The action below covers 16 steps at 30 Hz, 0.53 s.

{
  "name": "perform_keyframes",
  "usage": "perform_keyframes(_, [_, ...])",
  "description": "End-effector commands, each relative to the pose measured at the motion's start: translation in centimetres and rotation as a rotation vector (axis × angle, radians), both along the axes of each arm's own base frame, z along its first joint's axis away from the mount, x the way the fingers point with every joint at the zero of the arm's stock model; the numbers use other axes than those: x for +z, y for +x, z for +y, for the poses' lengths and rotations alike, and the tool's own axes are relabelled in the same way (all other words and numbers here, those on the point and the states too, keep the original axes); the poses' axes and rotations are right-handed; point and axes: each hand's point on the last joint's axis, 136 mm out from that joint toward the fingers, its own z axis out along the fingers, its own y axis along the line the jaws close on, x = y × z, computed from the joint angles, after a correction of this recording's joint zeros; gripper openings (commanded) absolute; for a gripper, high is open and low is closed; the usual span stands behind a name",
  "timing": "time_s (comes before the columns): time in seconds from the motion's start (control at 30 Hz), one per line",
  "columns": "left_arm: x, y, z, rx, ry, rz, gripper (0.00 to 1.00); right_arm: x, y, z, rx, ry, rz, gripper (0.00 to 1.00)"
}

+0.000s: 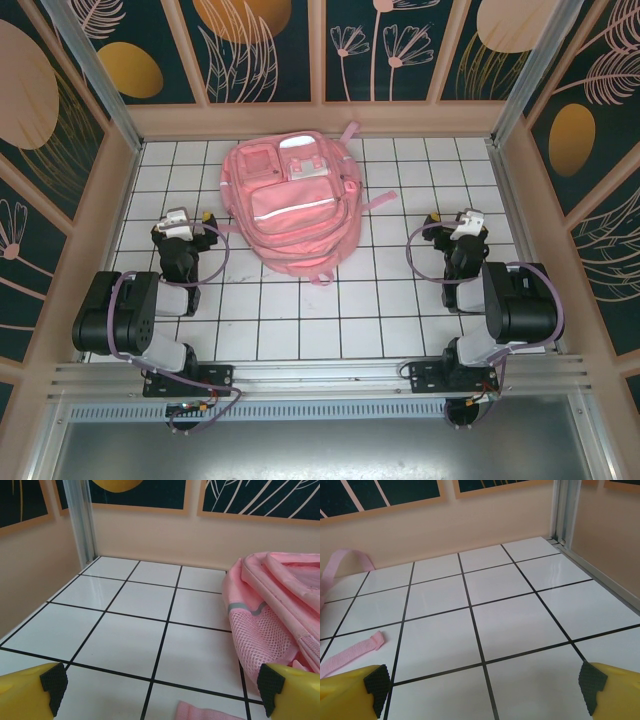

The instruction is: Pack the student bag

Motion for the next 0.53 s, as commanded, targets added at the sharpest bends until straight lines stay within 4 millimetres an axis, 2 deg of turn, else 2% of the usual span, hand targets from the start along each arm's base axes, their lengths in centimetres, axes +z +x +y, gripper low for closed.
perform_keyframes(0.0, [1.12, 0.05, -0.11, -0.013, 0.015, -0.046, 0.99, 1.02, 0.25, 0.34, 0.016, -0.01, -0.042, 0.99])
perform_keyframes(0.5, [1.15, 0.09, -0.16, -0.016, 0.015, -0.046, 0.99, 1.02, 0.24, 0.34, 0.016, -0.01, -0.042, 0.99])
